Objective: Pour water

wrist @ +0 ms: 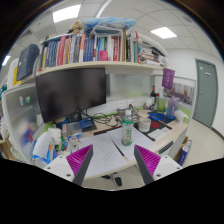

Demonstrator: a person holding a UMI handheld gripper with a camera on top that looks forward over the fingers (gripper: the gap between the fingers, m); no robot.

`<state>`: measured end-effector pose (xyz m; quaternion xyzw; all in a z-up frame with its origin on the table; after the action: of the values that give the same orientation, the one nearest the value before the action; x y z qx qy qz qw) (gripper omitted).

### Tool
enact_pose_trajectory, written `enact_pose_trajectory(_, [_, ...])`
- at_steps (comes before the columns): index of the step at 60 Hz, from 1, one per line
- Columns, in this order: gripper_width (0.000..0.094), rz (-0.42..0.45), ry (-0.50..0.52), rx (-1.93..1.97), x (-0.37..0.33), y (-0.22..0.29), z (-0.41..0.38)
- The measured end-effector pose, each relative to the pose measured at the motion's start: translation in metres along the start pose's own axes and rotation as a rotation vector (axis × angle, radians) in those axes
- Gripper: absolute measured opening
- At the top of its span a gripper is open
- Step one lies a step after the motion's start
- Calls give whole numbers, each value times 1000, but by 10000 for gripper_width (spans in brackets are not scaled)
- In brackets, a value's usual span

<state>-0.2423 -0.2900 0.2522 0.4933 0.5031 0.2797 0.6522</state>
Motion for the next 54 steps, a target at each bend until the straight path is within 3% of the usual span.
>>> enact_pose_trajectory(10, [857, 43, 0, -69, 36, -1, 16])
enact_pose_trajectory(19, [852, 52, 37, -67, 115, -14, 54])
enact_pose_trajectory(27, [851, 31, 18, -94, 182, -25, 77])
enact_pose_trajectory(40, [854, -1, 99, -80, 275, -38, 88])
enact_pose_trajectory(52, [851, 77, 132, -161, 316, -21, 91])
enact_pose_trajectory(54, [818, 94, 136, -149, 319, -16, 90])
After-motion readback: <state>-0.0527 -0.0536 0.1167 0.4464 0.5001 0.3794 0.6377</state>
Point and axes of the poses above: the point between the fingertips, and its own axes, seen from behind it with the camera up: z to the right, y up, x forward, the way the camera looks, the point moved 7 cm from there along -x, backward, against the way the camera looks, and after that the axes turned 5 degrees about -x, right-handed, at the moved point
